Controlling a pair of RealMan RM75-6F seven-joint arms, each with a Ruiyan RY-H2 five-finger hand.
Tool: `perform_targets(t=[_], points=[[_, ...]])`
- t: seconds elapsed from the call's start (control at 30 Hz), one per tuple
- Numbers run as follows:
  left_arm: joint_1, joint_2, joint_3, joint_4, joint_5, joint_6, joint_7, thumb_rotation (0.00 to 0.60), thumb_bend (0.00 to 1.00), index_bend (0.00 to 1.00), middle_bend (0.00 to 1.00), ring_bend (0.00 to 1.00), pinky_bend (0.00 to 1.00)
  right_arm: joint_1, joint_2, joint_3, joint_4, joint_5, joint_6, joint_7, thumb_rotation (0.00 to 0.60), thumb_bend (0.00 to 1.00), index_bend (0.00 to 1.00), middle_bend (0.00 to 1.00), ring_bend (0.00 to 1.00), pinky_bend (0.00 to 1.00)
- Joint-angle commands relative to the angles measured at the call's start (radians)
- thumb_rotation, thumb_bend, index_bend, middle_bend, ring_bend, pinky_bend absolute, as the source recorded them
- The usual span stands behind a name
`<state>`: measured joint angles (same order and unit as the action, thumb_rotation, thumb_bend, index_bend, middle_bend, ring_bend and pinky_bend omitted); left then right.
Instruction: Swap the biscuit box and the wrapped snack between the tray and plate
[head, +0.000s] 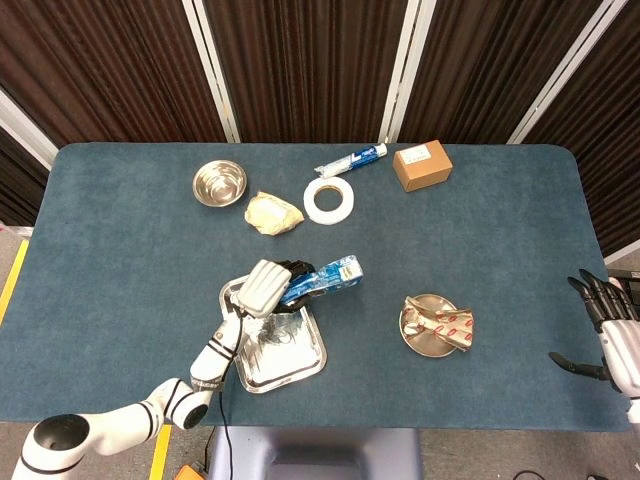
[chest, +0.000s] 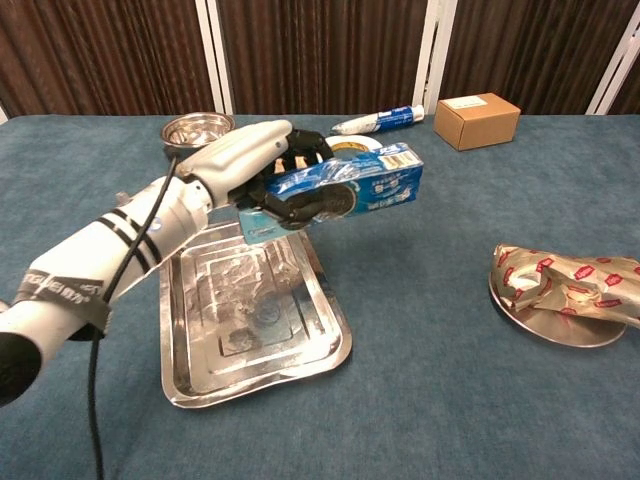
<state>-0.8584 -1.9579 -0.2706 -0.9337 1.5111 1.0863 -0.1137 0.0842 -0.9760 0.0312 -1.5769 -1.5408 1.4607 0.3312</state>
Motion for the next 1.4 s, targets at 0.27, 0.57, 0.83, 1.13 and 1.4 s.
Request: perform_targets(t=[0.27, 0.57, 0.83, 1.13, 1.4], points=[[-0.379, -0.308, -0.093, 0.585, -0.011, -0.189, -0.278, 0.6, 0.46, 0.7, 0.83, 0.7, 0.69, 0.024, 0.005, 0.021, 0.029, 0.05, -0.058, 0.046, 0.6, 0.14, 0.0, 0.0, 0.0, 0.0], [-0.45, -0.311, -0.008, 0.653, -0.06, -0.316, -0.36, 0.6, 0.42, 0.24, 0.32, 0.18, 0.17, 0.055, 0.001, 0.016, 0.044, 0.058, -0.129, 0.056, 0.6, 0.14, 0.0, 0.0, 0.0, 0.0], [-0.445, -0.311, 0.002, 0.661, -0.127, -0.249, -0.375, 0.6, 0.38, 0.0, 0.0, 0.0, 0.0, 0.064, -0.01, 0.008, 0.033, 0.036, -0.133, 0.03, 0.6, 0.14, 0.0, 0.0, 0.0, 0.0], [-0.302, -0.281, 0.106, 0.65, -0.059, -0.016, -0.416, 0.6, 0.37, 0.0, 0.0, 0.0, 0.0, 0.066, -0.045, -0.033, 0.024, -0.068, -0.105, -0.022, 0.6, 0.14, 0.0, 0.0, 0.0, 0.0], [0.073, 0.095, 0.303, 0.099, 0.058, 0.345, -0.248, 0.6, 0.37, 0.0, 0.0, 0.0, 0.0, 0.098, -0.191, -0.03, 0.029, -0.06, -0.155, -0.185, 0.6, 0.14, 0.05, 0.02, 0.0, 0.09]])
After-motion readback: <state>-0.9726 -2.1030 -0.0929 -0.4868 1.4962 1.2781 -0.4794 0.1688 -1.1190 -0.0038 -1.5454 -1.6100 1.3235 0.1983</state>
